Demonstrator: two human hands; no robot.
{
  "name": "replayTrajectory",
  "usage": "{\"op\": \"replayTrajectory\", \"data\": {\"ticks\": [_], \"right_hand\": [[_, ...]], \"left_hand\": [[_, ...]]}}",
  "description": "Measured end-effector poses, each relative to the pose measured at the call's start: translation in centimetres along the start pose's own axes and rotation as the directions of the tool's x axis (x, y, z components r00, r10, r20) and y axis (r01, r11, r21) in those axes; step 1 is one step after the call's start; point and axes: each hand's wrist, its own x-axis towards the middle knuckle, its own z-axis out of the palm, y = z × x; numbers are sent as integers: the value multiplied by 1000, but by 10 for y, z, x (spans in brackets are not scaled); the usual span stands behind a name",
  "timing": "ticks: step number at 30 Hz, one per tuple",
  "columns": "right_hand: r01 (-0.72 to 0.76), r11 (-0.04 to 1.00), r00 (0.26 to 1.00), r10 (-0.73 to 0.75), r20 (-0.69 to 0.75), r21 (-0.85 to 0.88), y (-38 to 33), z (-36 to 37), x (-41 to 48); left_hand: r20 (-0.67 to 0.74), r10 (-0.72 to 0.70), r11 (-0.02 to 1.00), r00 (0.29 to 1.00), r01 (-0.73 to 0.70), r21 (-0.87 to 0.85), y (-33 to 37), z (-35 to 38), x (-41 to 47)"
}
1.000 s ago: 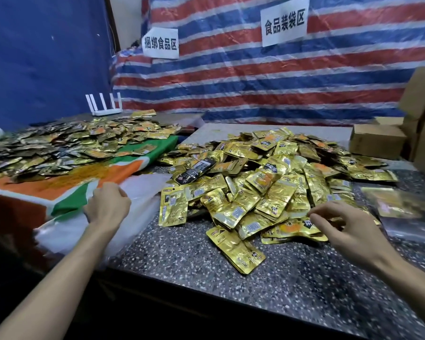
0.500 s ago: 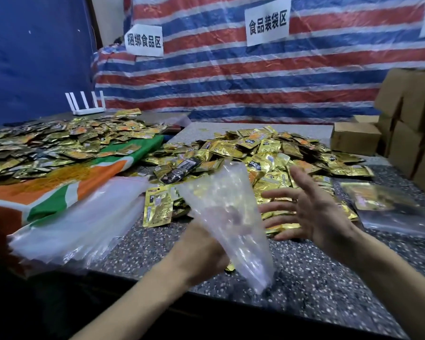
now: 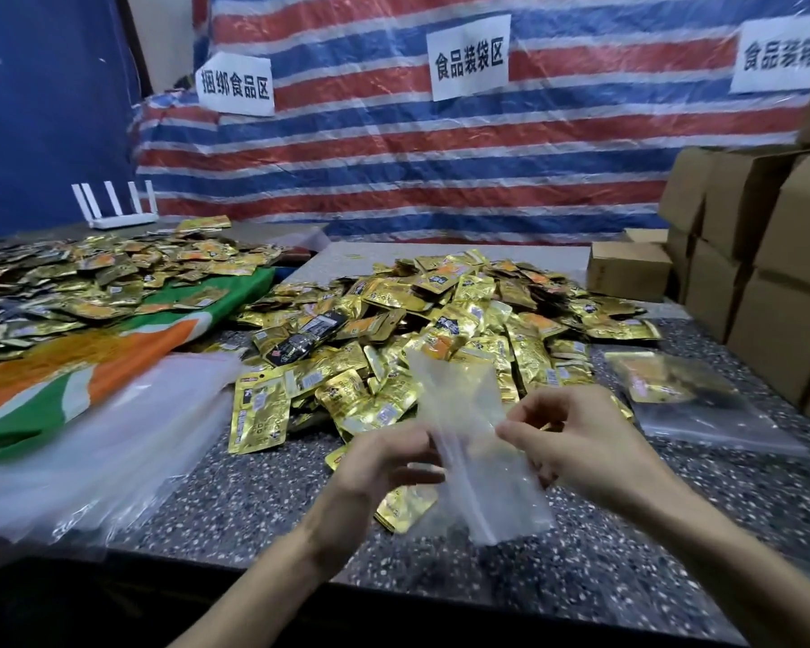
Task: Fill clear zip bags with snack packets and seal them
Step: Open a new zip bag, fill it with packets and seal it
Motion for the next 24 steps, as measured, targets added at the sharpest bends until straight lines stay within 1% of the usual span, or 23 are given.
{"op": "replayTrajectory", "data": {"ticks": [1, 2, 4, 5, 7, 8, 9, 10, 12, 13, 14, 16, 19, 22, 23, 24], "right_hand": [[-13, 1000, 1000, 13, -10, 6, 1, -2, -1], [-30, 999, 1000, 30, -9, 13, 2, -3, -1], [-51, 999, 999, 51, -2, -9, 3, -4, -1], [-43, 996, 999, 41, -26, -73, 3, -5, -2], [16, 979, 991, -43, -129, -204, 2, -6, -9], [64, 979, 981, -97, -166, -193, 0, -5, -13], [107, 984, 978, -130, -162, -143, -4, -4, -18], [126, 989, 985, -135, -111, -82, -8, -2, -21], [97, 995, 995, -98, 31, 9, -13, 2, -22], [82, 996, 994, -84, 63, 40, -13, 2, -21], [76, 995, 995, -81, 62, 71, -12, 0, -20], [95, 988, 994, -101, 42, 121, -10, -6, -19], [144, 983, 985, -153, 82, 111, -7, -14, -20], [171, 984, 982, -166, 87, -49, -4, -23, -16], [170, 981, 983, -163, 84, -92, -3, -27, -16], [173, 976, 982, -162, 92, -128, -3, -31, -16]], "left_hand": [[-33, -29, 998, 999, 27, -51, 2, 2, 0], [-74, -69, 996, 995, 64, -62, 5, 5, 1], [-151, -127, 992, 980, 125, -23, 8, 10, 4], [-180, -132, 991, 975, 134, -4, 7, 12, 6], [-231, -135, 990, 964, 140, 3, 8, 15, 9], [-242, -146, 989, 959, 148, -8, 9, 17, 12], [-235, -166, 986, 958, 165, -24, 9, 19, 14], [-204, -191, 982, 960, 187, -38, 11, 22, 16], [-103, -238, 971, 966, 234, -50, 13, 26, 20], [-59, -257, 965, 965, 253, -66, 13, 26, 21], [-32, -268, 960, 963, 264, -92, 13, 25, 22], [-24, -269, 957, 963, 264, -117, 13, 20, 22], [-112, -260, 966, 959, 257, -43, 13, 12, 24], [-308, -231, 972, 923, 229, -45, 14, -8, 32], [-355, -218, 975, 909, 216, -47, 15, -16, 34], [-373, -202, 978, 905, 205, -33, 15, -23, 35]]}}
